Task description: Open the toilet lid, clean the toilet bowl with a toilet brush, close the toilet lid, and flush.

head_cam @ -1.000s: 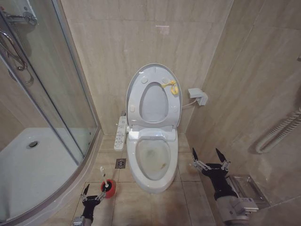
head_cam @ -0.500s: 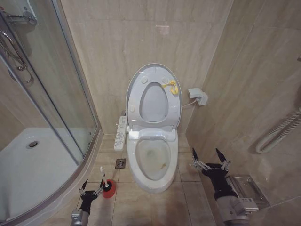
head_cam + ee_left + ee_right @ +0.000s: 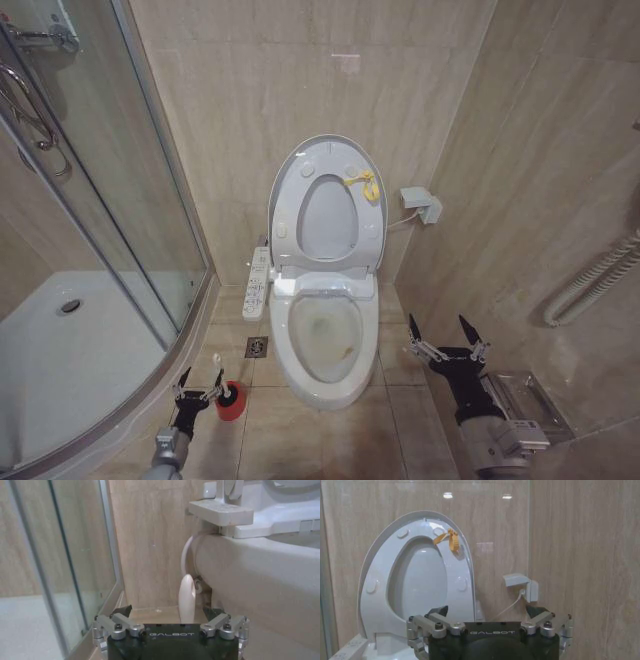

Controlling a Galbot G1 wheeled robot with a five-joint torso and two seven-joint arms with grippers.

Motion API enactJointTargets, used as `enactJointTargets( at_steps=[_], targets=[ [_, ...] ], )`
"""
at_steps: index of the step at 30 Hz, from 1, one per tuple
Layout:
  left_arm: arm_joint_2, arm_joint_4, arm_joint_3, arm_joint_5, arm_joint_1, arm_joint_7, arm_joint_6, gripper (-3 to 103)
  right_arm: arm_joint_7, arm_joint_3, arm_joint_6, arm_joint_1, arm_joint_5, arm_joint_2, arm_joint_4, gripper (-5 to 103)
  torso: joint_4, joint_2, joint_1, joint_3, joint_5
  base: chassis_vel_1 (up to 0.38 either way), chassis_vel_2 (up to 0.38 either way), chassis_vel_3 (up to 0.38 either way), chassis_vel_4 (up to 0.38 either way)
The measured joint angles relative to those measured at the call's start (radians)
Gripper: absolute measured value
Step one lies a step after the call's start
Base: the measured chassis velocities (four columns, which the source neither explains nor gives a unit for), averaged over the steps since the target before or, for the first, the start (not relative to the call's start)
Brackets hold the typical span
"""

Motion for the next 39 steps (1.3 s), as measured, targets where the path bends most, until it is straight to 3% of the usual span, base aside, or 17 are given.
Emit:
enactJointTargets(
  at_steps=[17,18,24,25,32,33,39],
  targets=[
    [-0.015,0.069,0.028,0.014,-0.064,0.031,-0.014,93,0.0,0.0,0.0,0.0,0.0,0.0,0.0,100,0.0001,0.0,0.0,0.0,0.0,0.0,0.0,0.0,0.0],
    [-0.015,0.069,0.027,0.014,-0.064,0.03,-0.016,85,0.0,0.0,0.0,0.0,0.0,0.0,0.0,100,0.0,0.0,0.0,0.0,0.0,0.0,0.0,0.0,0.0],
    [-0.011,0.072,0.026,0.014,-0.068,0.034,-0.019,85,0.0,0.0,0.0,0.0,0.0,0.0,0.0,100,0.0001,0.0,0.0,0.0,0.0001,0.0,0.0,0.0,0.0],
    [-0.011,0.073,0.026,0.014,-0.069,0.036,-0.02,58,0.0,0.0,0.0,0.0,0.0,0.0,0.0,100,0.0,0.0,0.0,0.0,0.0,0.0,0.0,0.0,0.0],
    [-0.015,0.074,0.02,0.013,-0.061,0.064,-0.033,58,0.0,0.0,0.0,0.0,0.0,0.0,0.0,100,0.0,0.0,0.0,0.0,0.0,0.0,0.0,0.0,0.0],
    [-0.016,0.073,0.019,0.013,-0.057,0.067,-0.034,31,0.0,0.0,0.0,0.0,0.0,0.0,0.0,100,0.0,0.0,0.0,0.0,0.0,0.0,0.0,0.0,0.0],
    [-0.018,0.068,0.012,0.012,-0.043,0.069,-0.038,31,0.0,0.0,0.0,0.0,0.0,0.0,0.0,100,0.0,0.0,0.0,0.0,0.0001,0.0,0.0,0.0,0.0]
  ],
)
